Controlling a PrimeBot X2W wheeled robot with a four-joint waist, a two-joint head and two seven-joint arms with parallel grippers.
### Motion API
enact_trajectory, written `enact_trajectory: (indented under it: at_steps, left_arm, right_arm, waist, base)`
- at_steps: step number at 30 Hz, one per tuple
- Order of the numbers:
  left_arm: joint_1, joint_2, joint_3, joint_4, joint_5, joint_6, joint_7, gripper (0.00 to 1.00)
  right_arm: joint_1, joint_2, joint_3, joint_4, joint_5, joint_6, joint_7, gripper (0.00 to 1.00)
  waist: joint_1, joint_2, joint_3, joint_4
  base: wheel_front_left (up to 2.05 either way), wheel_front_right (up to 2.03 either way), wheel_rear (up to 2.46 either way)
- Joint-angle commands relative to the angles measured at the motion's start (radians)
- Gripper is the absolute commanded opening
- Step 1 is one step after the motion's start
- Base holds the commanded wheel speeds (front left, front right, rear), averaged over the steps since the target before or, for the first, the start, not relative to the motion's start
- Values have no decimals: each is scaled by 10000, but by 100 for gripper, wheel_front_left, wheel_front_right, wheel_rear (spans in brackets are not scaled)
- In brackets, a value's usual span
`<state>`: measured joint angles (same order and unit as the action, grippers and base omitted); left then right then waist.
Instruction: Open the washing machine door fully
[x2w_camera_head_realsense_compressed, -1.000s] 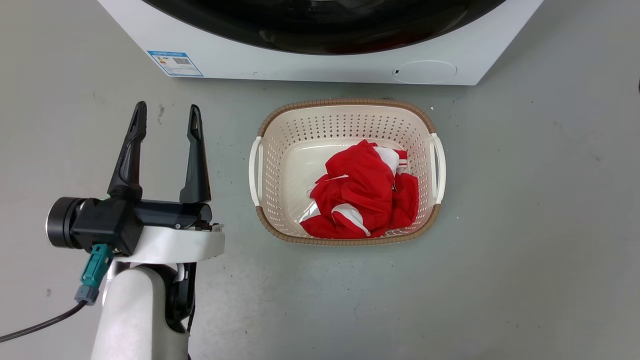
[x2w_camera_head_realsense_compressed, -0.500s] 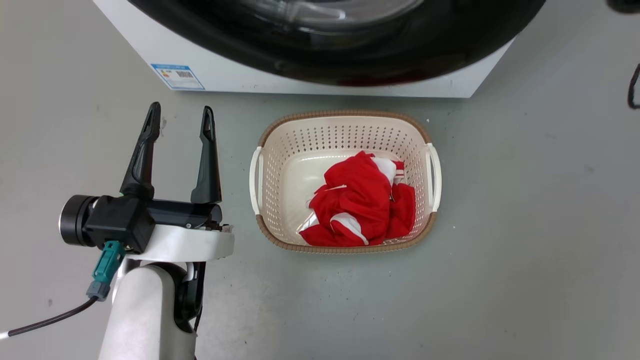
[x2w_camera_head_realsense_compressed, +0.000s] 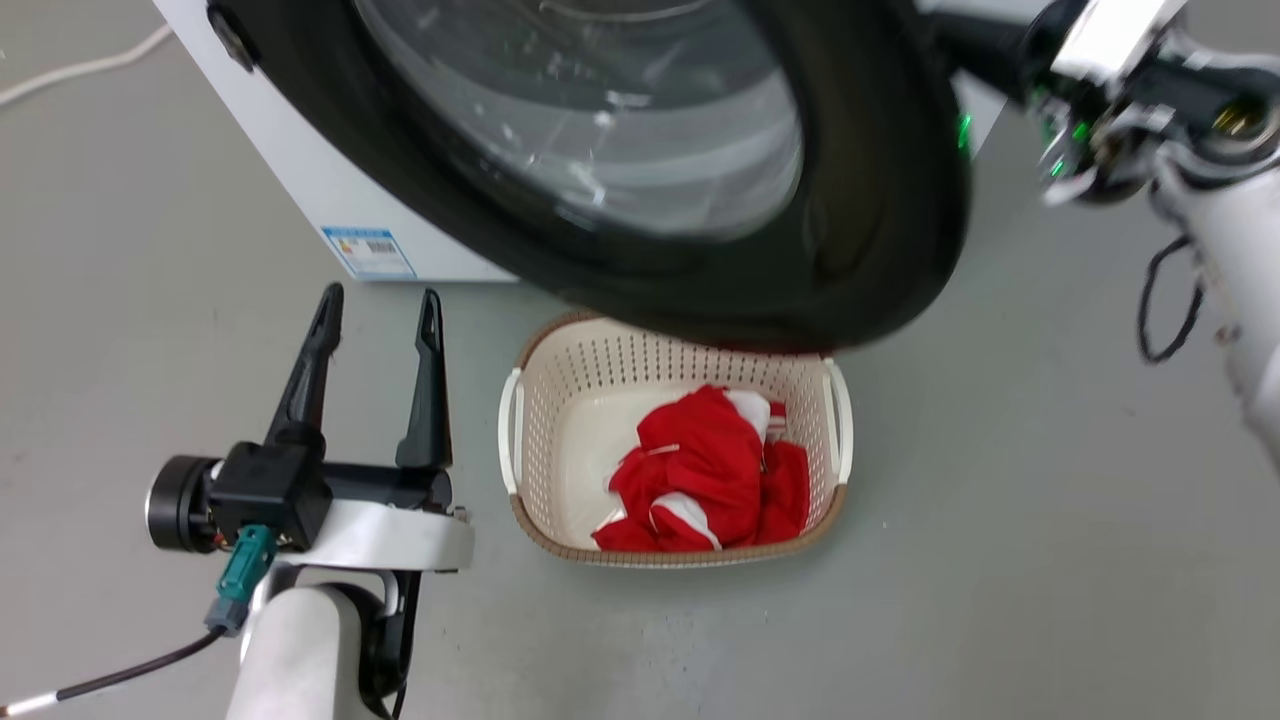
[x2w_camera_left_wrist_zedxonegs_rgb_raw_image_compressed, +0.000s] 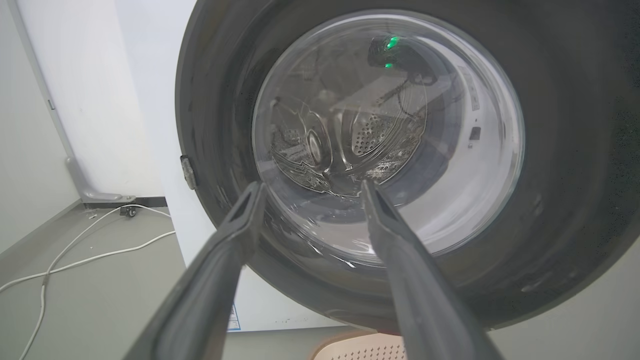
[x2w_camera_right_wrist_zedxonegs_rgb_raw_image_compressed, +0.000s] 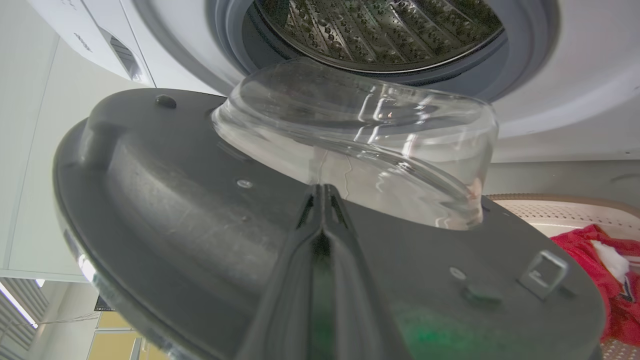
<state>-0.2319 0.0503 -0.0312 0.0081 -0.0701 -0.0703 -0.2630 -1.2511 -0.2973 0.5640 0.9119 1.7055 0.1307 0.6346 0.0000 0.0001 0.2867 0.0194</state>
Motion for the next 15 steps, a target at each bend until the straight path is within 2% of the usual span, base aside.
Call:
enact_trajectory:
  at_steps: [1,15]
  left_arm:
    - [166,0,-30,53,46,51,-26,100]
    - [1065,0,-333,224,-27,60,-26,100]
  right_arm:
    - [337,146,107,-183,56,0,147,0]
    - [2522,801,1181,-2301,318,0,1468,0]
  waist:
    - [0,-1,-358,-34]
    - [0,-1,-1585,300]
  base:
    - [0,0,0]
    - [0,0,0]
